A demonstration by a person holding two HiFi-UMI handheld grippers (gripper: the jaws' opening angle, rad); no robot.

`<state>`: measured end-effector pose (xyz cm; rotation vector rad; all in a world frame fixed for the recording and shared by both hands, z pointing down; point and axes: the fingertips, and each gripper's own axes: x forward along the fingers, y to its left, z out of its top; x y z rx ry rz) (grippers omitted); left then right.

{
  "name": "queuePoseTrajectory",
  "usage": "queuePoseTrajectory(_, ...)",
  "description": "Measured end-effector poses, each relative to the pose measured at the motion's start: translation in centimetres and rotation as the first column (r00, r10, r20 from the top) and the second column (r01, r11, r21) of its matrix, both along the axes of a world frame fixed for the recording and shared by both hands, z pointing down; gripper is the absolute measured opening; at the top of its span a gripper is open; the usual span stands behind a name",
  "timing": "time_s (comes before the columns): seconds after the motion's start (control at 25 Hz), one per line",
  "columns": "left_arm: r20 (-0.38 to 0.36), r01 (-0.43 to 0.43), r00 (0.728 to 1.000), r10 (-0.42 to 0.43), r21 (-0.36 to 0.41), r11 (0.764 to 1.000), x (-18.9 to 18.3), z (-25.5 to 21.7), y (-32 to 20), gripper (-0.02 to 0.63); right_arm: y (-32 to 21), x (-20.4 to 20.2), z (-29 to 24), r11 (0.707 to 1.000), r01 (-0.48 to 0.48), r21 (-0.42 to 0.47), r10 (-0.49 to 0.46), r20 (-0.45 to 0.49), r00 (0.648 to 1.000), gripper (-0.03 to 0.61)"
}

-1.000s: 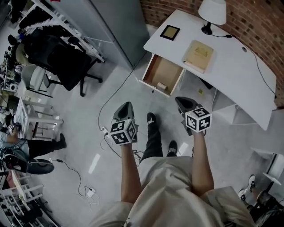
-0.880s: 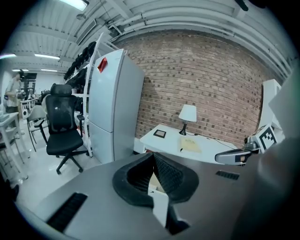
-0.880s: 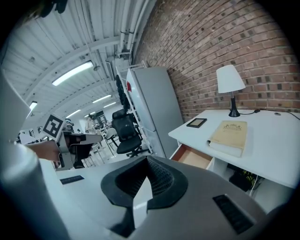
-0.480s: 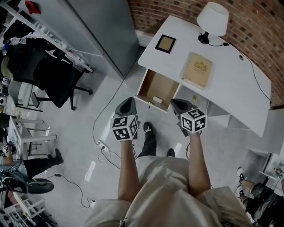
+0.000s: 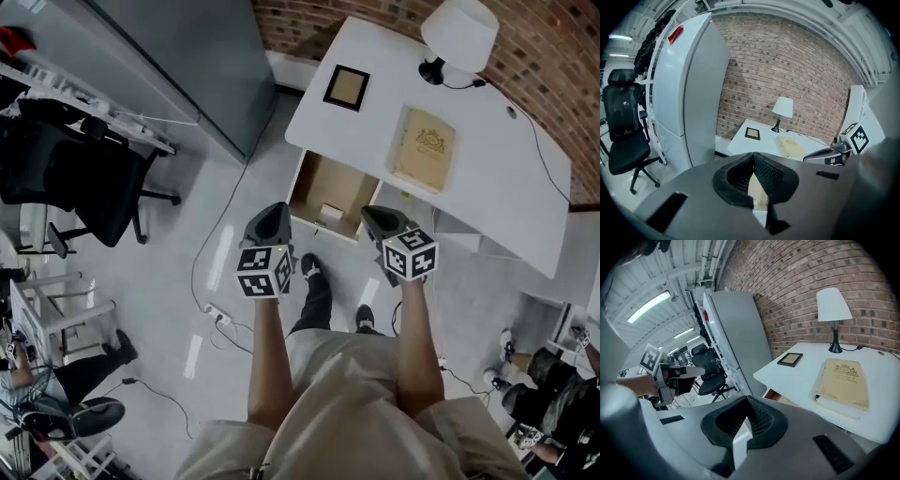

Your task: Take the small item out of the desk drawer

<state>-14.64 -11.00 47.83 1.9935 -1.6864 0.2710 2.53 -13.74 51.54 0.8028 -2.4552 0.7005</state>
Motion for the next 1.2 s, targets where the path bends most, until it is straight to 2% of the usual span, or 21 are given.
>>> queuePoseTrajectory(0.16,-0.029,-0.02,0.999,0.019,-0.014,1.0,-1.3,1.4,-1.1,0.017,-0.9,-0.6,1.4,1.0,-0.002,-0.001,0.001,-0.046,0.999,0.025)
queuePoseTrajectory(0.32,-0.067,-0.03,0.997,0.028,-0.039,0.999,-2.2,3.7,-1.2,0.017,-0.7,-1.2,3.3,0.998,0.058,-0.02,-0.06,-0.099,0.993,0.025)
queuePoseTrajectory(0.48,-0.065,-0.053,0.997,0.047,-0.1,0.994,-2.0,6.4,-0.1,0.017,-0.4,-0.8,4.9,0.995,0.09,-0.043,-0.096,-0.14,0.986,0.025)
queuePoseTrajectory(0.6,-0.059,-0.067,0.996,0.061,-0.113,0.991,-1.9,7.4,0.2,0.017,-0.5,-1.3,6.3,0.992,0.118,-0.054,-0.125,-0.151,0.981,0.025)
queuePoseTrajectory(0.96,-0.083,-0.075,0.995,0.062,-0.157,0.985,-1.8,11.6,-0.3,0.017,-1.5,-4.8,14.2,0.951,0.285,-0.121,-0.306,-0.21,0.929,0.025)
queuePoseTrajectory(1.2,-0.089,-0.063,0.995,0.043,-0.236,0.97,-2.1,16.5,0.9,0.017,-2.9,-5.3,19.4,0.919,0.363,-0.157,-0.392,-0.25,0.885,0.025)
